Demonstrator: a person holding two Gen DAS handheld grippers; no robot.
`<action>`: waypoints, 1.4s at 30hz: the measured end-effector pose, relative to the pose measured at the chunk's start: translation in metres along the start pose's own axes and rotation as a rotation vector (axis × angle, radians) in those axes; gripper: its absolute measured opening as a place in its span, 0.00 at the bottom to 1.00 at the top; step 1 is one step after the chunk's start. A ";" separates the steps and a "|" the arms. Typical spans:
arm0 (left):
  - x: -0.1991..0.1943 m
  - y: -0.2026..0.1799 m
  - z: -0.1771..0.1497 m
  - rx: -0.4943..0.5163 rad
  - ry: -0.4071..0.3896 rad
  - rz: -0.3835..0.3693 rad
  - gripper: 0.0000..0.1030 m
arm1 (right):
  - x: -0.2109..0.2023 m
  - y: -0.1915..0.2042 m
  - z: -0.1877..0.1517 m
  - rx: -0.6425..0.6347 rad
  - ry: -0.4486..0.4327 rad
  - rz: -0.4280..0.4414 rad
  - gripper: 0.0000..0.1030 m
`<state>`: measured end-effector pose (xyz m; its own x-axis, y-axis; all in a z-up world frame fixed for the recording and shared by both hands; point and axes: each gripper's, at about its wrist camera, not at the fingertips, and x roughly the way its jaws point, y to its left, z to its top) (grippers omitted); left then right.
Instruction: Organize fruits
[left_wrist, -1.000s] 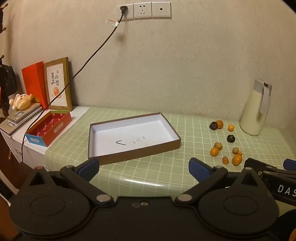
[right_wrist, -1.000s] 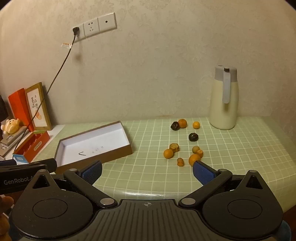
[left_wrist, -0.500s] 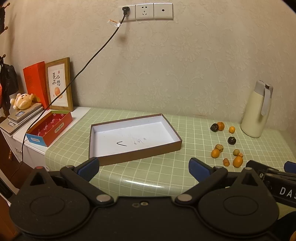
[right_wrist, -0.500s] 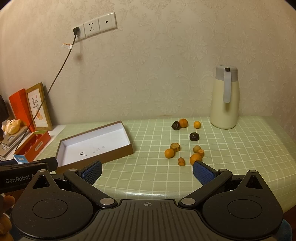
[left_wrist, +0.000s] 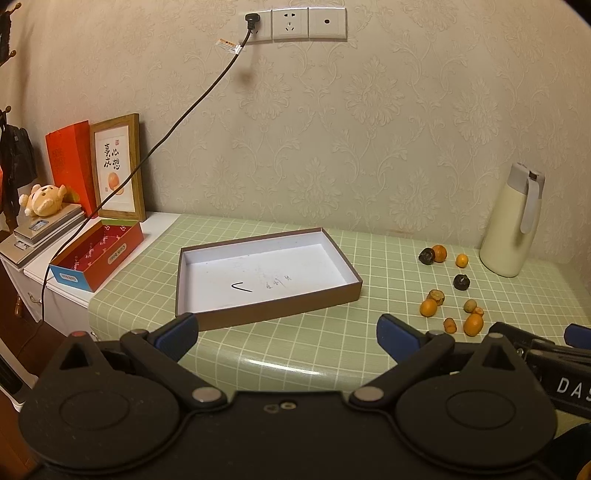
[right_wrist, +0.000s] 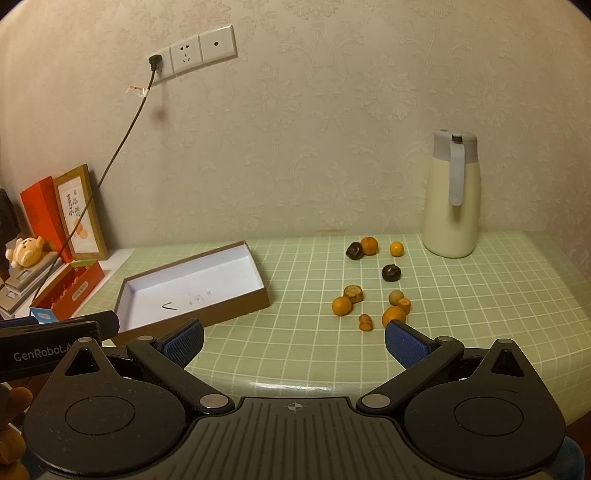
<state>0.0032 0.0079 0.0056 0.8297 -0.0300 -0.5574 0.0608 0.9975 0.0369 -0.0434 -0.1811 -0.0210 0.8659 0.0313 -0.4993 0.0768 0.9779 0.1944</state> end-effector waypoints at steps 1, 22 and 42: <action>0.000 0.000 0.000 -0.001 0.001 -0.001 0.94 | 0.000 0.000 0.000 0.000 0.000 -0.001 1.00; 0.003 -0.005 -0.002 0.017 0.001 -0.015 0.94 | 0.000 -0.001 0.001 0.003 -0.005 -0.010 1.00; 0.004 -0.008 -0.002 0.017 0.003 -0.023 0.94 | -0.004 0.000 0.000 0.010 -0.015 -0.018 1.00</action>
<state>0.0047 0.0004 0.0013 0.8265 -0.0522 -0.5605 0.0886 0.9953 0.0380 -0.0469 -0.1813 -0.0186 0.8714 0.0106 -0.4904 0.0972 0.9762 0.1939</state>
